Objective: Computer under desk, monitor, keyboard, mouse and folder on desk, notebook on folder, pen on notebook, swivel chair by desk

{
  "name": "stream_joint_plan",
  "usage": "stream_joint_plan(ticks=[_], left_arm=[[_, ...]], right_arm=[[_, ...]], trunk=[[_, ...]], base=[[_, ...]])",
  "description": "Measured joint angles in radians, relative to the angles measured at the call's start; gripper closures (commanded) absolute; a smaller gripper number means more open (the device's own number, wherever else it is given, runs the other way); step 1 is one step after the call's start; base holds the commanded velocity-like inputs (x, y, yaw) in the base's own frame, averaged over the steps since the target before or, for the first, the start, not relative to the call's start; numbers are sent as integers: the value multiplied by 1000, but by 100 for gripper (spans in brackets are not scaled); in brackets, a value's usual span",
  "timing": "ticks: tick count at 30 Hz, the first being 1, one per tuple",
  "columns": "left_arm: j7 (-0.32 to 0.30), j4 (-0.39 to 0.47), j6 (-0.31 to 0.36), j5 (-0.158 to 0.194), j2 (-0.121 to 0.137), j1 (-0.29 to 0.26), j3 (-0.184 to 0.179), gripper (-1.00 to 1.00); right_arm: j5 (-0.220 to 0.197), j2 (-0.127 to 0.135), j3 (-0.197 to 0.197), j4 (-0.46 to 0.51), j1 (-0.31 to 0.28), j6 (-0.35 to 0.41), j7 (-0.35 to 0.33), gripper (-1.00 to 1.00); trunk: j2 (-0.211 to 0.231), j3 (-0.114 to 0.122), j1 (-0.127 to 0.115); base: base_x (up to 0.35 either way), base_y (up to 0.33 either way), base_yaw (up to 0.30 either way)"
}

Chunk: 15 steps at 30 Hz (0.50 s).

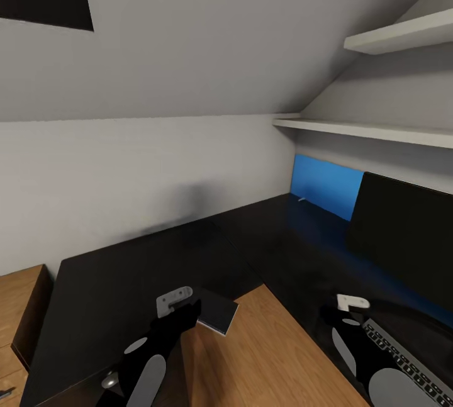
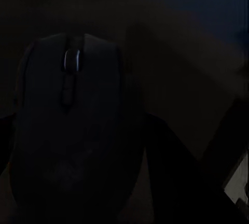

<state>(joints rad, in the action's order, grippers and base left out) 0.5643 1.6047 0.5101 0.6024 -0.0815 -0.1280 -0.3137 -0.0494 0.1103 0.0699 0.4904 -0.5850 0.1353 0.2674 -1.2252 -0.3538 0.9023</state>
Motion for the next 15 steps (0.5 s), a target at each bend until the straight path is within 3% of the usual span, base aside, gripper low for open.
stream_joint_plan(ticks=[15], left_arm=[[0,-2,2,0,0,0,0,-100]], right_arm=[[0,-2,0,0,0,0,27,100]], trunk=[[7,3,-4]], base=[[0,0,0]])
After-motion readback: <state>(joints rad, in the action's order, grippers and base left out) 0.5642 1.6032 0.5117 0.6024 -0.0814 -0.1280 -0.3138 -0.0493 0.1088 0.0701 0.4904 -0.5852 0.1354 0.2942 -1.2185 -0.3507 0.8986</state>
